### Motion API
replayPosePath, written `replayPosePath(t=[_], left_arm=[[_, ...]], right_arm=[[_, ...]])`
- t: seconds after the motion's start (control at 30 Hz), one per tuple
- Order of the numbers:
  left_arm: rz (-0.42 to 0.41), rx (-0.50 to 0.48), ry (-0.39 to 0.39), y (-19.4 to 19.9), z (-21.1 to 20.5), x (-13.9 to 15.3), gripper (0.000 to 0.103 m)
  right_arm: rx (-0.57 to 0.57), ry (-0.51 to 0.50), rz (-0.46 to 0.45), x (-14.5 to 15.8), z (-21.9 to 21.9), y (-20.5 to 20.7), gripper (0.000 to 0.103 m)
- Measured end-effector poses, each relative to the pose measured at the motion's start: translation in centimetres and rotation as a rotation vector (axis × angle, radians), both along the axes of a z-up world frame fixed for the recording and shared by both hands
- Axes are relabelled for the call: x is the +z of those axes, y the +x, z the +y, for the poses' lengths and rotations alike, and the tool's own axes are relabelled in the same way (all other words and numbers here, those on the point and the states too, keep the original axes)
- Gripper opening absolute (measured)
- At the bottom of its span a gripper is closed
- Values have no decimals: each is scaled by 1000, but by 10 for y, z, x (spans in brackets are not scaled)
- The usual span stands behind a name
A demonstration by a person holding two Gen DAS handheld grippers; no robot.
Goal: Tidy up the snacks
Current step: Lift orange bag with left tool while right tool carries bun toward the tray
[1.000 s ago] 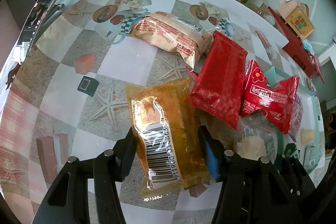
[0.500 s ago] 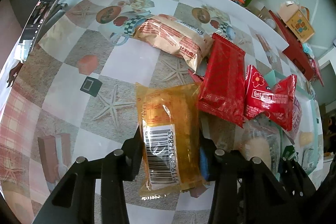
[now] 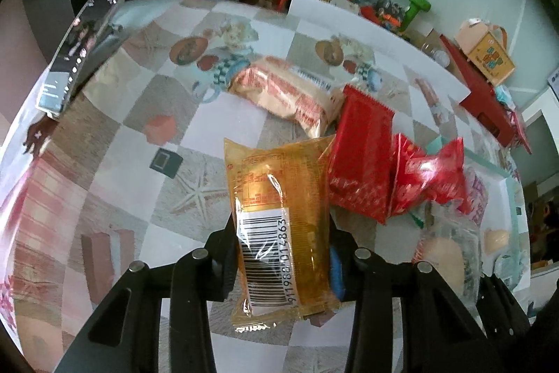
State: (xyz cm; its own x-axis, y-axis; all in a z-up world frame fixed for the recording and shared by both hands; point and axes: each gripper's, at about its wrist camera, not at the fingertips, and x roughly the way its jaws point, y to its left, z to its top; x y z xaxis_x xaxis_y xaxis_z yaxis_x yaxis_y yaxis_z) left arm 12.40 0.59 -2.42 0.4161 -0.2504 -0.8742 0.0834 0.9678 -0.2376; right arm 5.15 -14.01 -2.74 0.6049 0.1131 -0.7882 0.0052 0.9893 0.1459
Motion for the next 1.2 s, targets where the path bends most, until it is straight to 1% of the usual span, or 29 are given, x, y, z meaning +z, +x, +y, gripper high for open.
replayPosePath(t=[0.27, 0.47, 0.67, 0.87, 1.07, 1.2], left_arm=[[-98, -4, -23, -8, -3, 33, 43], [-145, -37, -31, -13, -16, 49, 43], [-177, -73, -35, -20, -30, 60, 42], [-184, -117, -43, -24, -45, 63, 42], [-187, -186, -43, -29, -71, 64, 42], [-200, -239, -24, -32, -95, 68, 42]], right_arm=[[-21, 23, -106, 35, -7, -16, 57], [-55, 31, -138, 46, -20, -23, 57], [-125, 42, -151, 50, -46, -28, 57], [-234, 35, -151, 52, -84, -36, 57], [-409, 38, -159, 53, -146, -53, 56], [-544, 49, -161, 49, -191, -69, 56]])
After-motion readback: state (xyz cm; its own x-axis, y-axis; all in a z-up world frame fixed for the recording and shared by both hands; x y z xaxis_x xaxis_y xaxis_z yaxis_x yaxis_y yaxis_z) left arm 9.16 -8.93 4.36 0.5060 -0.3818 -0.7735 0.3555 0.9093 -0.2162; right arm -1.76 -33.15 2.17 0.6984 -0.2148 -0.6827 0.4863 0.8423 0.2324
